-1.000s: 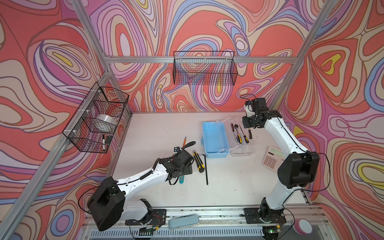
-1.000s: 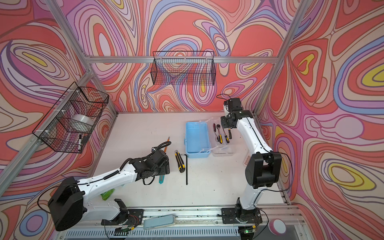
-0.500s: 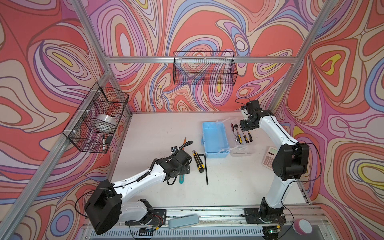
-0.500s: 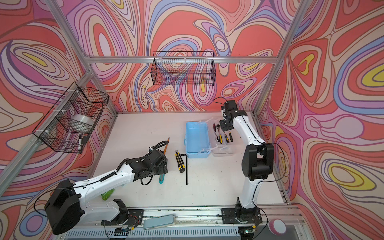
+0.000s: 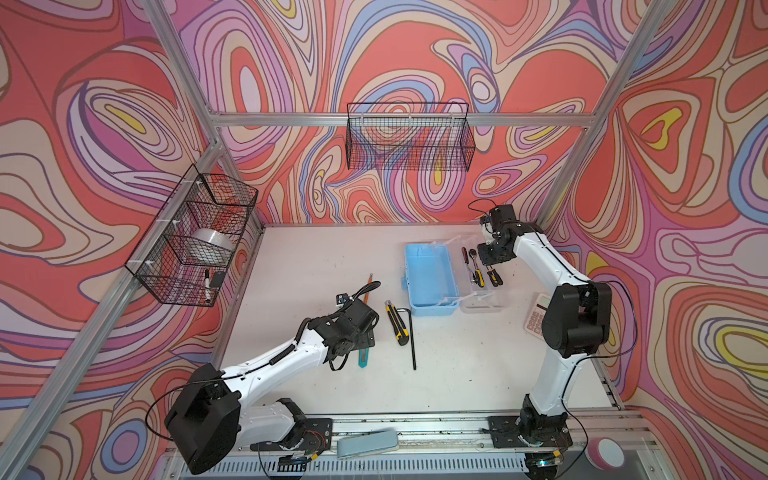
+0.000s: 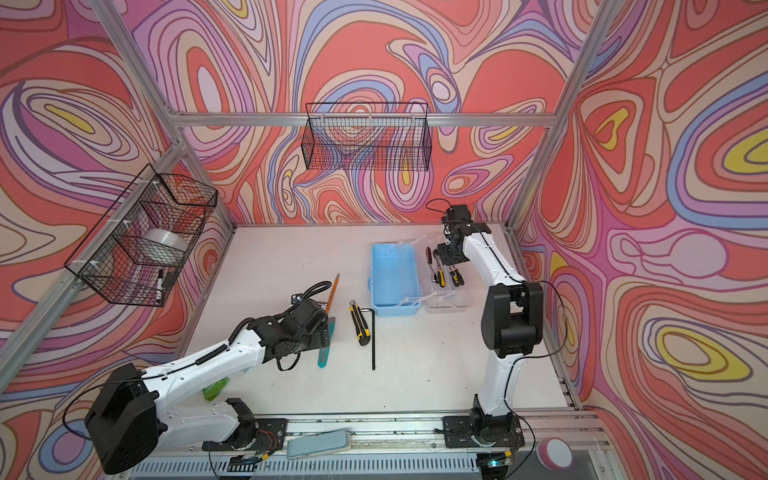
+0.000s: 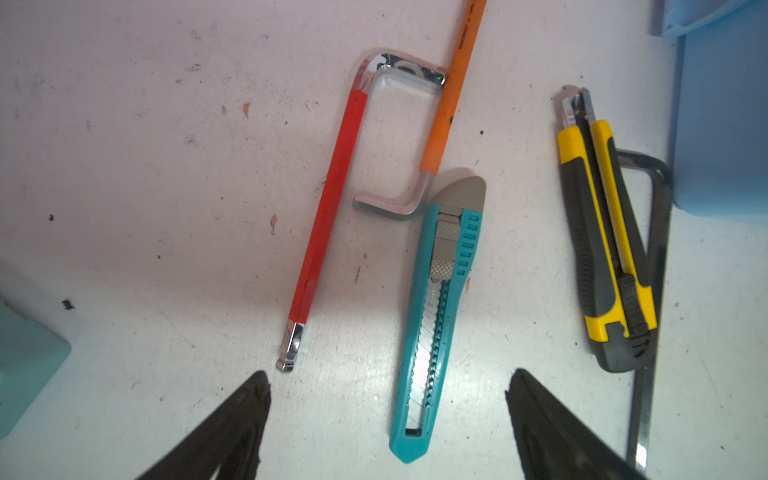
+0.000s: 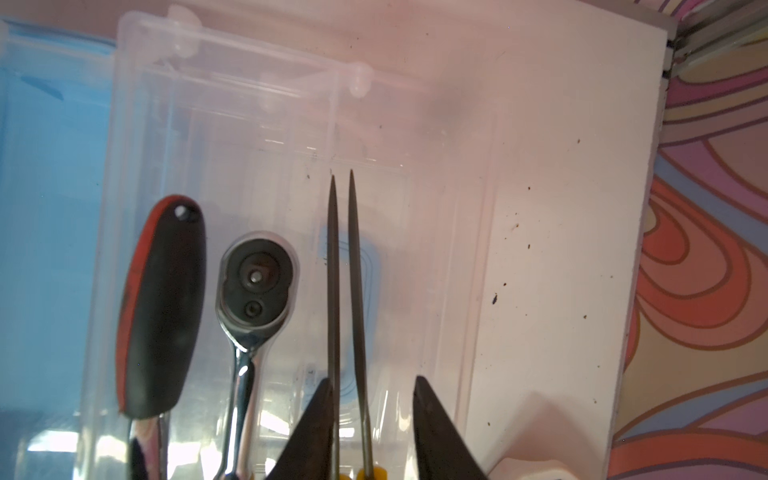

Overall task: Pack the tool kit
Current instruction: 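Release the file into the clear tray with the right gripper while the left draws back, then grasp the teal utility knife with the left gripper while the right gripper approaches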

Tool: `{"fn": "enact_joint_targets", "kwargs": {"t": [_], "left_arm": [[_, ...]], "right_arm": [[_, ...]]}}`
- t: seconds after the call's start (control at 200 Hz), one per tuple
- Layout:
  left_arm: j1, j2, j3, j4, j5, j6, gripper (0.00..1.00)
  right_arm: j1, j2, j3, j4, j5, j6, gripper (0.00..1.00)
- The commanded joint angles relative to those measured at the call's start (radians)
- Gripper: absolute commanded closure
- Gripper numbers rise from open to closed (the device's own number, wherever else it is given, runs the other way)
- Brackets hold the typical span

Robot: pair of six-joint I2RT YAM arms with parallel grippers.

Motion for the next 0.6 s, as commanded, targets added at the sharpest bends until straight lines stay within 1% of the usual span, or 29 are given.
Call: {"fn": "enact_joint_targets", "kwargs": {"t": [0.0,0.155,0.335,0.421,0.436,0.491,0.596], "left_arm": [[0.006,0.015,-0.018,0.005,0.015,-0.003,0.13],[0.006,0.096,-0.008,0.054,0.077,0.018,0.19],[0.006,0.209,0.027,0.070,0.070,0.032,0.21],[0.006,0.253,0.041,0.080,0.076,0.040,0.26],[0.006,0.264,0.043,0.082,0.078,0.042,0.27],[0.006,0.289,0.048,0.090,0.088,0.048,0.30],[0.003,0.330,0.062,0.108,0.108,0.057,0.38]], "right_arm": [[-0.007,-0.026,-0.014,0.028,-0.015,0.029,0.58],[-0.007,-0.073,-0.020,0.046,-0.019,0.062,0.51],[-0.006,-0.130,-0.025,0.057,-0.040,0.096,0.46],[-0.006,-0.148,-0.038,0.066,-0.049,0.110,0.44],[-0.006,-0.173,-0.040,0.069,-0.053,0.111,0.44],[-0.006,-0.196,-0.050,0.075,-0.058,0.118,0.44],[-0.006,-0.226,-0.059,0.079,-0.063,0.123,0.43]]}}
